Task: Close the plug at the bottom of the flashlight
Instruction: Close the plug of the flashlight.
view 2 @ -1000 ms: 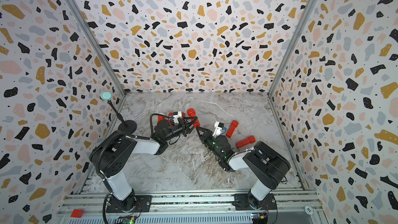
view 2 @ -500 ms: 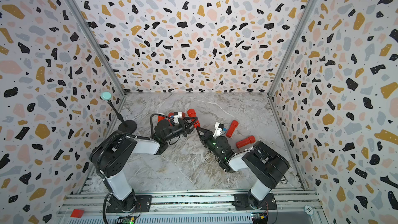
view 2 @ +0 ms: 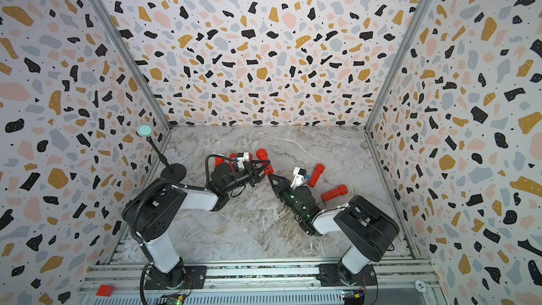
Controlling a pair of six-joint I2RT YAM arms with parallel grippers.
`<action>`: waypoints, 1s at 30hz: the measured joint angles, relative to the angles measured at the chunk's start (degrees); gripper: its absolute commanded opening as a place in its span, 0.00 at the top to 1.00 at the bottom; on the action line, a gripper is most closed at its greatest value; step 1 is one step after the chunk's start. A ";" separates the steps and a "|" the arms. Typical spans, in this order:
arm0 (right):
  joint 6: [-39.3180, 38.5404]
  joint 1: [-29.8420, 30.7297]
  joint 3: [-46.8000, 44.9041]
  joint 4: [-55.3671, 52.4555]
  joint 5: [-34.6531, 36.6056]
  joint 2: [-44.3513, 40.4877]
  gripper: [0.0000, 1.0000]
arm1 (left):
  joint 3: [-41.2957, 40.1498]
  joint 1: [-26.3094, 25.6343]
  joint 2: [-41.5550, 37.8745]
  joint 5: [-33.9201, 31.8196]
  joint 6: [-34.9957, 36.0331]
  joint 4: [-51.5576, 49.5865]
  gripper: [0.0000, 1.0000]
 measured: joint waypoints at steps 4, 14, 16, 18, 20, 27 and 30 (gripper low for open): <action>-1.29 0.00 0.00 -1.07 -0.15 -0.87 0.65 | 0.00 0.00 0.00 0.24 -0.02 0.66 1.00; -6.19 0.02 0.00 -8.11 -0.31 -7.48 0.58 | 0.00 -0.04 0.00 0.87 -0.20 2.43 1.00; -7.56 0.07 0.00 -9.70 -0.31 -9.33 0.57 | 0.00 -0.04 0.00 0.87 -0.20 2.58 1.00; -9.05 0.22 0.00 -11.67 -0.26 -11.39 0.56 | 0.00 -0.04 0.00 0.90 -0.17 2.69 1.00; -10.25 0.31 0.00 -13.51 -0.26 -13.14 0.55 | 0.00 -0.02 0.00 0.87 -0.17 2.71 1.00; -16.37 0.50 0.24 -24.15 0.35 -19.32 0.47 | 0.00 -0.04 0.00 0.87 0.09 2.62 1.00; -19.54 0.55 1.16 -29.46 0.90 -20.98 0.42 | 0.00 -0.02 -0.02 0.87 0.50 2.29 1.00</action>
